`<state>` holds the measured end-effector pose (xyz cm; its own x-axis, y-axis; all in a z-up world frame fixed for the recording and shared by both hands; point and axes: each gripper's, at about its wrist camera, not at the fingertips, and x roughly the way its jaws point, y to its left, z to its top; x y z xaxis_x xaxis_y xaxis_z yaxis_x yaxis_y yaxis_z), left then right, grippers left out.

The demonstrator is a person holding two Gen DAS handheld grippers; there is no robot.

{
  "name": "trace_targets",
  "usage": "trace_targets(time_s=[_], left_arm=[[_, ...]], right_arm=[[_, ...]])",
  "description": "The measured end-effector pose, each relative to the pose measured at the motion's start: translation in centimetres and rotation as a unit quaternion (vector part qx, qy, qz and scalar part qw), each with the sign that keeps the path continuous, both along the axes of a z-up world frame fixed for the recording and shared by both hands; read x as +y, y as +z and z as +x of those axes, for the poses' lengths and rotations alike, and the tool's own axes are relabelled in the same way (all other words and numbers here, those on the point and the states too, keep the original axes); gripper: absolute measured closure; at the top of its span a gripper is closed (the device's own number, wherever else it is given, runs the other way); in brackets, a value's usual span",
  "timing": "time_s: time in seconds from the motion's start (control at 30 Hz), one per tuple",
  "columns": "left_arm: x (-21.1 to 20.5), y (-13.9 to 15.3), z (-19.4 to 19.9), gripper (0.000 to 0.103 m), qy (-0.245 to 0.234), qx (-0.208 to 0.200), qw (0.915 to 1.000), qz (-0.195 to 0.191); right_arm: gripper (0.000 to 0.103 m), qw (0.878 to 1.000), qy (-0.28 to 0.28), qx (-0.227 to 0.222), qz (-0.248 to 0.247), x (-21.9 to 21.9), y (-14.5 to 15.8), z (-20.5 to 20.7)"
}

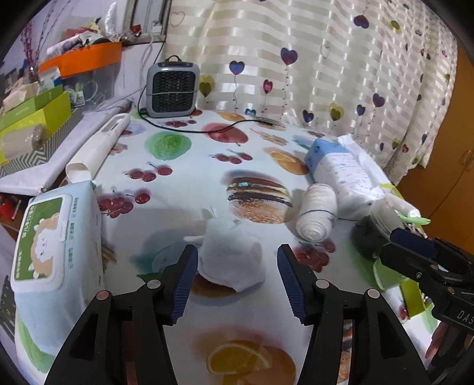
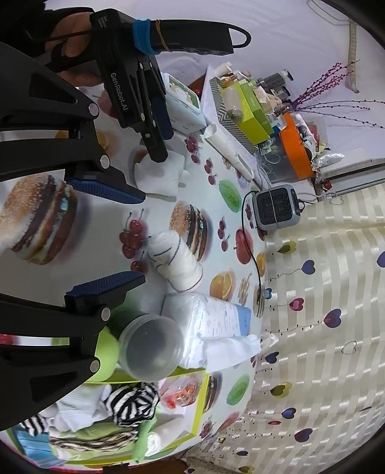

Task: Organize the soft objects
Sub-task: 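Move the left tool to the white knit glove while the right tool approaches the rolled sock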

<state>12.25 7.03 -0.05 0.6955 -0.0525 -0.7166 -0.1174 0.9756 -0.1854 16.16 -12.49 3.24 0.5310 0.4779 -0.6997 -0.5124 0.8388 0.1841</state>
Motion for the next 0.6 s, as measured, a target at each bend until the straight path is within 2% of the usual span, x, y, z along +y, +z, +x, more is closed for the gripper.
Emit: trace_targets(time_s=[0.13, 0.6], left_arm=[[0.1, -0.9, 1.5, 0.045, -0.001, 0.014, 0.9998, 0.012], [0.0, -3.2, 3.3, 0.045, -0.011, 0.029, 0.9995, 0.002]], right_arm=[[0.054, 1.0, -0.005, 0.014, -0.007, 0.7, -0.3, 1.8], [0.054, 0.995, -0.054, 0.079, -0.033, 2.8, -2.2, 8.1]])
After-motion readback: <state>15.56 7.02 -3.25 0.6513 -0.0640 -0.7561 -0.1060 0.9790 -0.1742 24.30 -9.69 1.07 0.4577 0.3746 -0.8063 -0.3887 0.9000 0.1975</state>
